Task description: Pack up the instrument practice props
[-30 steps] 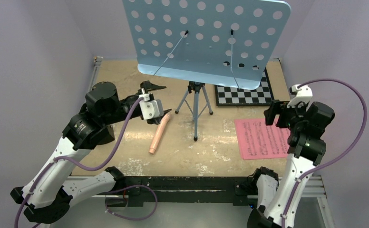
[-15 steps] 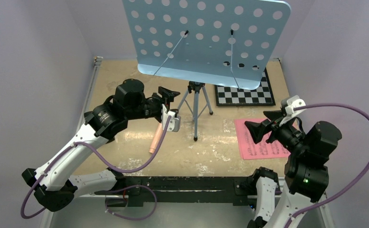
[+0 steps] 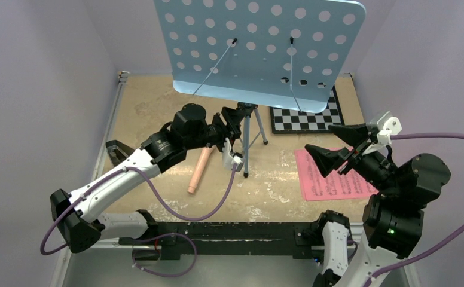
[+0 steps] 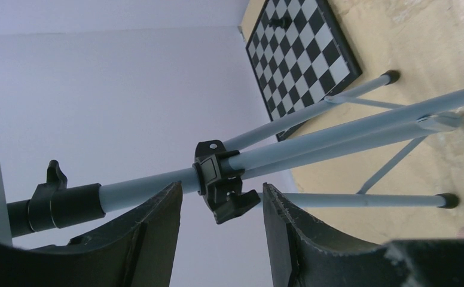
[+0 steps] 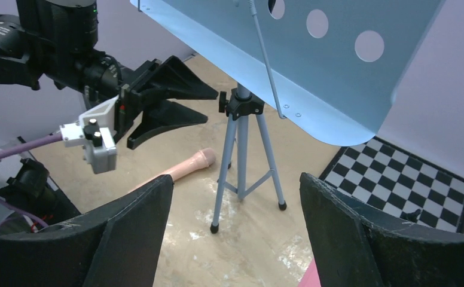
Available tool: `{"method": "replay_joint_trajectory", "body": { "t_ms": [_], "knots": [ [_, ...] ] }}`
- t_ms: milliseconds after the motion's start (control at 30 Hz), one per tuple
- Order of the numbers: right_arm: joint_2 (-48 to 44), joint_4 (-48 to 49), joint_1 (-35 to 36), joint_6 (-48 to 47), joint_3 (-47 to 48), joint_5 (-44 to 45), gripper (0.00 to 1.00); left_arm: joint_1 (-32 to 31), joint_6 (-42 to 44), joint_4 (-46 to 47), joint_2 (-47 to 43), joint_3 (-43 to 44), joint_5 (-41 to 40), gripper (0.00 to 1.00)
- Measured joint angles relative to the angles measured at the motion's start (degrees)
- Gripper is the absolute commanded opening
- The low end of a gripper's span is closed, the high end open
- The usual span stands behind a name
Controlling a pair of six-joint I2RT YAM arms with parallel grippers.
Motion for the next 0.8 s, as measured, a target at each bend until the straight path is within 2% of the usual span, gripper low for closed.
{"method": "replay_joint_trajectory", "body": {
  "t_ms": [67,133,267,367,433,600,800],
  "knots": [
    [0.85,-0.26,0.09,-1.29,-0.63,-1.29,0.8,-0.09,1.64,2.32,1.57,-0.02,-1.53,0.55],
    [-1.18,-0.42,0.09,-4.02,-5.16,-2.19,0.83,-0.22,2.93,4.15,2.38,-0.37,-2.93,0.54],
    [-13.22,-0.13,0.09,-9.11,-23.23,-2.47,0.79,-0.42,4.39,5.42,2.47,-0.98,-4.94,0.52],
    [-17.68,2.54,1.7,-10.05,-32.87,-2.91,0.73,-0.42,4.61,5.95,2.45,-1.25,-6.21,0.51],
    [-15.43,5.44,5.62,-10.38,-36.74,-0.04,0.72,-0.42,4.61,6.58,2.36,-2.1,-6.84,0.51],
    [-4.17,15.45,21.24,-12.92,-42.4,8.76,0.73,-0.39,4.48,7.04,2.34,-3.87,-7.65,0.53],
    [12.22,31.91,23.37,-11.45,-43.87,11.3,0.75,-0.39,3.17,7.82,0.68,-4.72,-7.72,0.56]
  ]
}}
